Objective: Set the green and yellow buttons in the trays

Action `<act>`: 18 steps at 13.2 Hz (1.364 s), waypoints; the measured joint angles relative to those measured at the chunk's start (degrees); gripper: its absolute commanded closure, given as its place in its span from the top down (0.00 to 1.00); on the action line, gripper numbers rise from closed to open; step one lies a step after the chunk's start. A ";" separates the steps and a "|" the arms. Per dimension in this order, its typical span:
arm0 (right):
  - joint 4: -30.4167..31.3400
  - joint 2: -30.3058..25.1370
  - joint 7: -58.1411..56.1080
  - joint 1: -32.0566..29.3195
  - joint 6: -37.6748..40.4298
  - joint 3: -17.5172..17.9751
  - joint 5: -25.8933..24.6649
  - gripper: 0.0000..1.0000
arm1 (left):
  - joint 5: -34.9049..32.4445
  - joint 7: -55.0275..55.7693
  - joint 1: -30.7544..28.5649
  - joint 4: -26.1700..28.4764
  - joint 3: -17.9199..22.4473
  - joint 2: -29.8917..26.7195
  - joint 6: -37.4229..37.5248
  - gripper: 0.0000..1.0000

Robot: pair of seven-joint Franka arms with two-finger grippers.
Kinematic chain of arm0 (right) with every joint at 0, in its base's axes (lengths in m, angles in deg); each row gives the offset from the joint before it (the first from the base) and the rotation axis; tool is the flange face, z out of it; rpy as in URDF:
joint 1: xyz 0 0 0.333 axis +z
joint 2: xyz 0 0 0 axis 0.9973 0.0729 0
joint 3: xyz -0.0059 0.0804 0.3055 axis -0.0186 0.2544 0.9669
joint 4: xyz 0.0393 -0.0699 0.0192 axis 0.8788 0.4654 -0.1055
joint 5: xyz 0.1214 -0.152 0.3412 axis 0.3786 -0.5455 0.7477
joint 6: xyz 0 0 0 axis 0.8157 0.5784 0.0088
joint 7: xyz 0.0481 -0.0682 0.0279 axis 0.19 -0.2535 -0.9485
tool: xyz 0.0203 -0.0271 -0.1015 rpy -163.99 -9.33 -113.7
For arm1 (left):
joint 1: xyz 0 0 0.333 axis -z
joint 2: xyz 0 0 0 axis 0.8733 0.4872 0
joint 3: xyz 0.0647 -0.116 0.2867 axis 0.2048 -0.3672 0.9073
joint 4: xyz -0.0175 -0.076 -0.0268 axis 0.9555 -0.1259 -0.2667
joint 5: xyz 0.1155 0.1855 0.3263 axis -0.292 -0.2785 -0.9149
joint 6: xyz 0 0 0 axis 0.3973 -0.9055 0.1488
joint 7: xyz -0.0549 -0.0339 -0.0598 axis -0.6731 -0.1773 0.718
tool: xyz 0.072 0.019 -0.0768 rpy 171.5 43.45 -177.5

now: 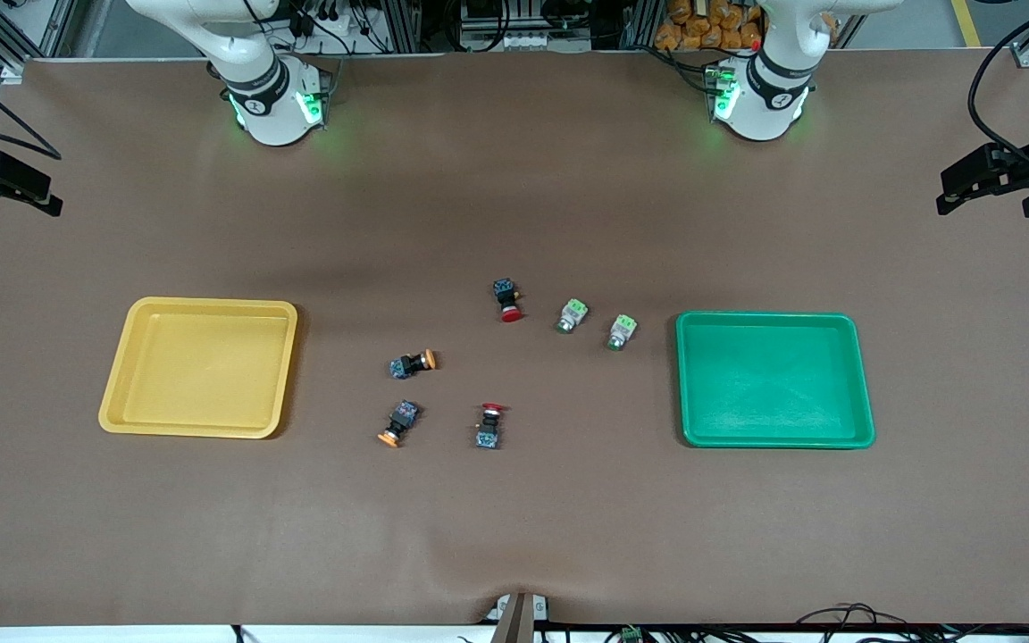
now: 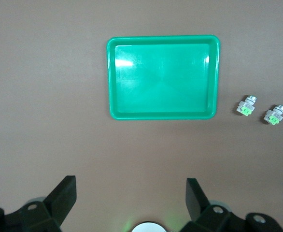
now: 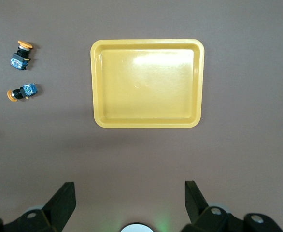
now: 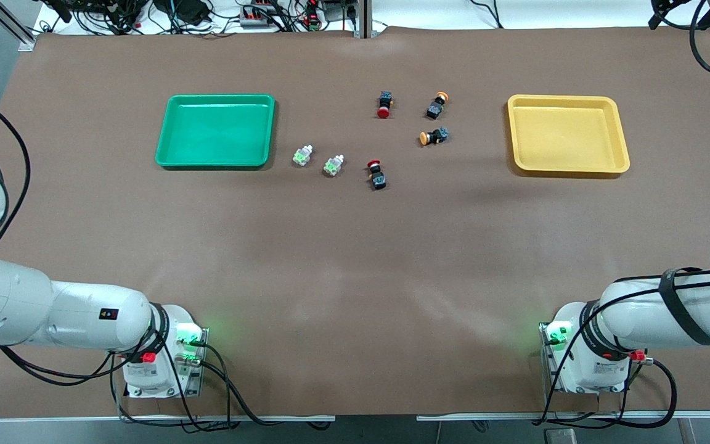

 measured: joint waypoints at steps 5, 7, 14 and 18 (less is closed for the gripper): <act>0.15 0.14 0.00 0.00 0.03 0.00 0.00 1.00 | 0.56 0.00 0.03 0.08 -0.03 0.02 0.08 1.00; 0.24 0.50 -0.02 0.02 0.02 0.21 0.02 1.00 | 2.12 0.00 0.03 0.77 -0.02 0.14 1.73 1.00; 0.20 12.51 4.17 1.85 -3.09 1.33 5.36 1.00 | 1.44 0.10 1.38 1.57 -2.91 6.63 0.55 1.00; -0.37 22.58 14.14 7.61 -11.71 1.55 10.91 1.00 | 2.56 0.09 2.86 1.63 -4.17 13.01 -5.44 1.00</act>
